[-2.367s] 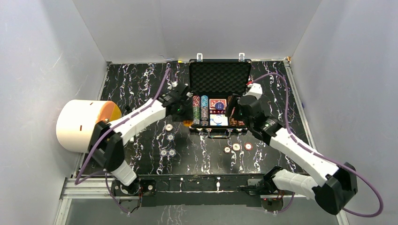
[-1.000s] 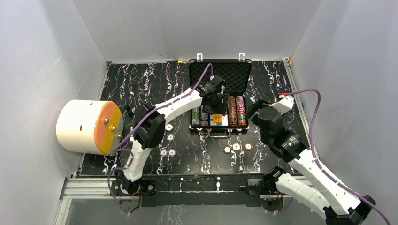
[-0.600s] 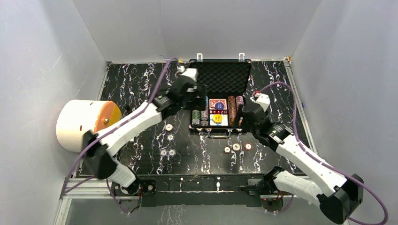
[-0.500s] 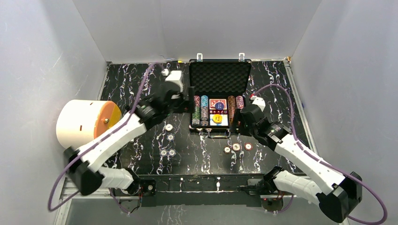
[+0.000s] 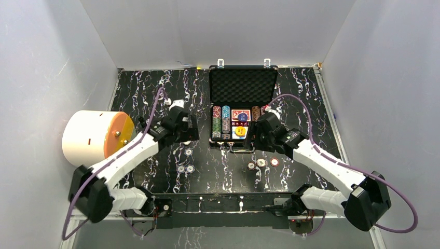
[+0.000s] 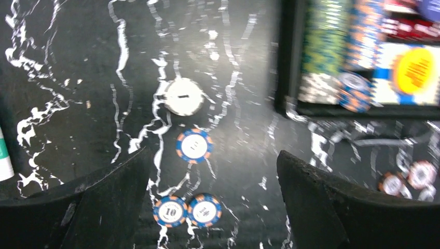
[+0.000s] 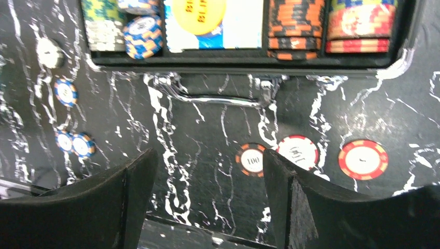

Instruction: Pack up texas hold em set

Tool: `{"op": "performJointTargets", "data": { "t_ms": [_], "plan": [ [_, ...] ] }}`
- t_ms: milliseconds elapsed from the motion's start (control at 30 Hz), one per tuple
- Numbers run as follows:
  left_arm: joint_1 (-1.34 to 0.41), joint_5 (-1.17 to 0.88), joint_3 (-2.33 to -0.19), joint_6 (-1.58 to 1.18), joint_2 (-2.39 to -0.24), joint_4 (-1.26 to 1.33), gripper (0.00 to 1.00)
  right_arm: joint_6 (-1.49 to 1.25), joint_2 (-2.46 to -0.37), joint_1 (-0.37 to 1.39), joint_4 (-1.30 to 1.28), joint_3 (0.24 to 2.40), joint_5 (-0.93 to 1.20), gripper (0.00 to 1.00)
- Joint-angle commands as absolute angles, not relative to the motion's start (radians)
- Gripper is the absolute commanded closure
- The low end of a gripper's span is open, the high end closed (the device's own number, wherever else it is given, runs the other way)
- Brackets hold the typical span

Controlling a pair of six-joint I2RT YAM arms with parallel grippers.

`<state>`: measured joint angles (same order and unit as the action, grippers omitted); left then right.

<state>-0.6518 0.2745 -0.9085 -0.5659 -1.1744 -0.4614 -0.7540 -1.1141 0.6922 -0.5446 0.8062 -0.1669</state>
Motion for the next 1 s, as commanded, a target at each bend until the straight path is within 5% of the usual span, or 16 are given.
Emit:
{"op": "performJointTargets", "data": {
  "t_ms": [0,467,633,833,967],
  "plan": [
    [-0.55,0.256,-0.952,-0.632,-1.291,-0.509,0.12,-0.792,-1.135,0.696,-0.427,0.893,-0.17,0.19],
    [-0.505,0.258,-1.121,-0.56,-1.714,-0.496,0.24,-0.703,-1.121,0.695,-0.383,0.961,-0.178,0.17],
    [-0.503,0.244,-1.114,-0.57,-1.742,-0.504,0.41,-0.679,-1.131,0.695,-0.355,0.933,-0.192,0.17],
    [-0.499,0.271,-1.098,-0.602,-1.754,-0.542,0.4,-0.639,-1.154,0.695,-0.347,0.924,-0.205,0.18],
    [-0.499,0.241,-1.095,-0.606,-1.783,-0.544,0.51,-0.618,-1.177,0.695,-0.343,0.934,-0.207,0.18]
  ]
}}
